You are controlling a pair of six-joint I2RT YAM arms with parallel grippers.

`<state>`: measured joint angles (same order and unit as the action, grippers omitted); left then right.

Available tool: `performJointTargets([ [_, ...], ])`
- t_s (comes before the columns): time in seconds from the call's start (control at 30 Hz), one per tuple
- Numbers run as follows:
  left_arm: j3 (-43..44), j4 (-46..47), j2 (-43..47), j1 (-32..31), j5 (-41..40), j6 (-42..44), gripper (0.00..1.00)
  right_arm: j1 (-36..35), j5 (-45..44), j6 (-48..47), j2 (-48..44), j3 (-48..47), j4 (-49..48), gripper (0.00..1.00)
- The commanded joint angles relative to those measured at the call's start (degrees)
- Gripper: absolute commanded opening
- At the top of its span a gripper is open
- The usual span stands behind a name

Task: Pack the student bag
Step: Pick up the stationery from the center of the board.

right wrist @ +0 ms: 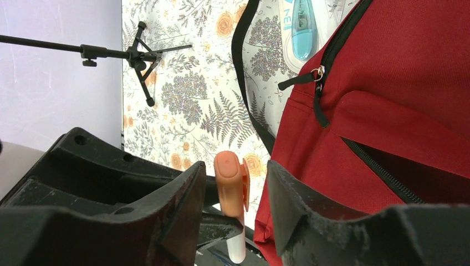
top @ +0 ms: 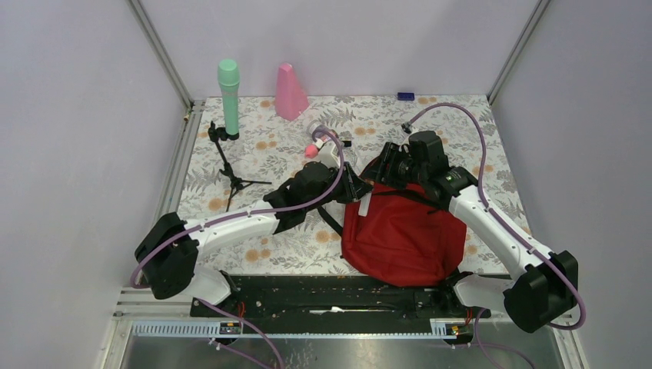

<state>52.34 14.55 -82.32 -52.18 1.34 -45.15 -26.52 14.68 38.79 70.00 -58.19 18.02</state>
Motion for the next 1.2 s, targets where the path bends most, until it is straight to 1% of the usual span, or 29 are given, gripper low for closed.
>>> performJointTargets([
  [0.0,-0.1,3.9,3.2,-0.3,0.1,-0.5,0.06,-0.5,0.3,0.6,0.4,-1.0,-1.5,0.49],
  [0.13,0.0,3.6,3.5,-0.4,0.2,0.0,0.06,-0.5,-0.3,0.3,0.2,-0.6,-1.6,0.38],
  [0.2,0.1,3.5,3.5,-0.4,0.6,0.4,0.07,-0.5,-0.7,0.2,-0.1,-0.3,-1.6,0.30],
  [0.27,0.3,3.1,3.4,-0.4,1.0,0.7,0.12,-0.5,-1.1,0.1,-0.5,0.1,-1.9,0.19],
  [0.3,0.4,3.0,3.4,-0.4,1.2,0.9,0.16,-0.5,-1.3,0.1,-0.7,0.2,-1.9,0.15],
  [0.37,0.4,3.1,3.2,-0.4,1.9,1.2,0.27,-0.5,-1.9,-0.5,-1.1,0.2,-1.9,0.11],
  [0.47,0.5,3.4,2.9,-0.4,3.6,3.6,0.54,0.1,-4.3,-3.6,-2.0,-0.5,-0.7,0.10],
  [0.53,0.8,2.4,2.2,-0.4,4.1,6.3,0.70,1.9,-6.4,-5.5,-2.7,-1.1,1.0,0.10],
  [0.6,2.6,-0.4,0.4,-0.4,4.8,9.6,0.79,5.0,-7.8,-7.4,-3.6,-1.1,2.2,0.09],
  [0.73,7.9,-6.7,-5.5,-0.4,5.8,15.3,0.84,11.4,-11.0,-10.8,-5.9,0.2,2.6,0.09],
  [0.9,13.3,-9.7,-12.1,-0.4,6.4,18.2,0.92,16.5,-14.3,-16.7,-7.5,1.9,-1.2,0.09],
  [1.0,15.5,-8.9,-14.8,-0.4,6.5,20.1,0.94,17.3,-16.2,-20.3,-7.4,2.9,-5.6,0.08],
  [1.17,19.3,-7.6,-18.7,-0.4,8.8,25.2,0.94,17.7,-13.4,-27.9,-6.3,5.5,-13.1,0.07],
])
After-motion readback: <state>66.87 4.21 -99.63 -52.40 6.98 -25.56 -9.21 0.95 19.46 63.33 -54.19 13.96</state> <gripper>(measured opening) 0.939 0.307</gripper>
